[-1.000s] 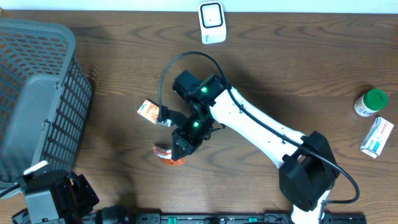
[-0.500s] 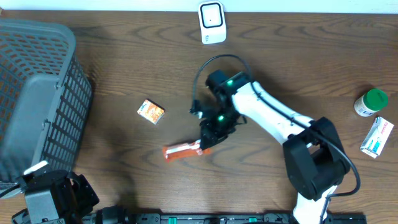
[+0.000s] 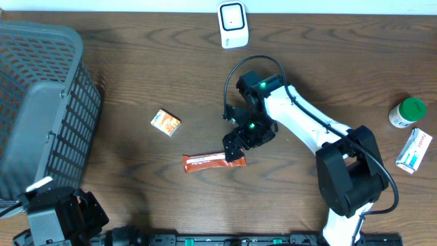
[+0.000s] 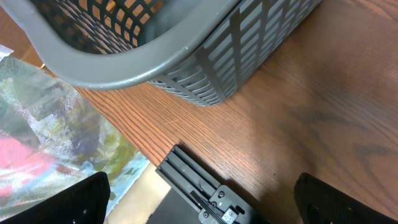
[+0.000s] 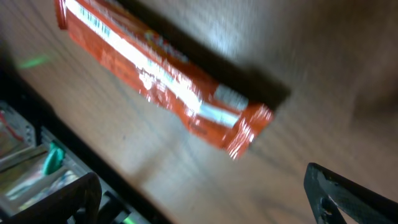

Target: Scan the item barcode

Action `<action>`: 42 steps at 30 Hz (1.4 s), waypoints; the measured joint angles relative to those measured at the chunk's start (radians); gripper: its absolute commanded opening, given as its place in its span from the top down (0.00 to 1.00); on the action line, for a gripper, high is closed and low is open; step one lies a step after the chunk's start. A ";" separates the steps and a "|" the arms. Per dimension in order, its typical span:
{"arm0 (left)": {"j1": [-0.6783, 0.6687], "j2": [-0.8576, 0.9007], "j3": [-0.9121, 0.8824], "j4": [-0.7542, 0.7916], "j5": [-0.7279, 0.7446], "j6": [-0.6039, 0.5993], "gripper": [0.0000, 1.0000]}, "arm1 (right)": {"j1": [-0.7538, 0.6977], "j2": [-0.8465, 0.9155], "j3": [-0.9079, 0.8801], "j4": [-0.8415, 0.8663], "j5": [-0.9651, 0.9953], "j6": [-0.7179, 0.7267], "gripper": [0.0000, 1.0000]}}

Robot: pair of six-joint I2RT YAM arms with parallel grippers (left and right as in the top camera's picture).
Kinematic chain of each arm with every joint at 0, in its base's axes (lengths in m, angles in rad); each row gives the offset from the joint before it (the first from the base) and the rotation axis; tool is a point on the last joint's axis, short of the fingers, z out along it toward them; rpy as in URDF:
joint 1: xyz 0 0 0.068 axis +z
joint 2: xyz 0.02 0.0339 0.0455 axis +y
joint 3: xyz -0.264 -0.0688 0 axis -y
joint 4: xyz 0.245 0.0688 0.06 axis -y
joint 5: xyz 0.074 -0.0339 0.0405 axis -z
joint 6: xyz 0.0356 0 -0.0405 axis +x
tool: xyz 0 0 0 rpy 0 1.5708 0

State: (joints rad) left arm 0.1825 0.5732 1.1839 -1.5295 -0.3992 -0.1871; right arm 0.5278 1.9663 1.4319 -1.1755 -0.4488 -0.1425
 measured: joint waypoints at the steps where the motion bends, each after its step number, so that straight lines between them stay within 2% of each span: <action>1: 0.000 0.000 0.000 0.000 0.000 0.000 0.05 | 0.000 0.000 0.000 0.018 0.002 -0.023 0.01; 8: 0.000 0.000 0.000 0.000 0.000 0.000 0.05 | 0.007 0.000 -0.001 0.085 -0.037 -0.276 0.01; 11: 0.000 0.000 0.000 0.000 0.000 0.000 0.05 | 0.011 0.000 -0.001 0.114 -0.060 -0.319 0.01; 27: 0.000 0.000 0.000 0.000 0.000 0.000 0.05 | 0.074 0.095 -0.002 0.170 -0.127 -0.378 0.01; 32: 0.000 0.000 0.000 0.000 0.000 0.000 0.05 | 0.094 0.147 0.006 0.097 -0.167 -0.395 0.05; 39: 0.000 0.000 0.000 0.000 0.000 0.000 0.05 | 0.136 0.171 0.006 0.009 -0.211 -0.445 0.06; 42: 0.000 0.000 0.000 0.000 0.000 0.000 0.05 | 0.154 0.169 0.005 0.048 -0.194 -0.380 0.05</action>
State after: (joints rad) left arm 0.1825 0.5732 1.1839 -1.5299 -0.3988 -0.1871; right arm 0.6815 2.1357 1.4372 -1.1278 -0.6426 -0.5224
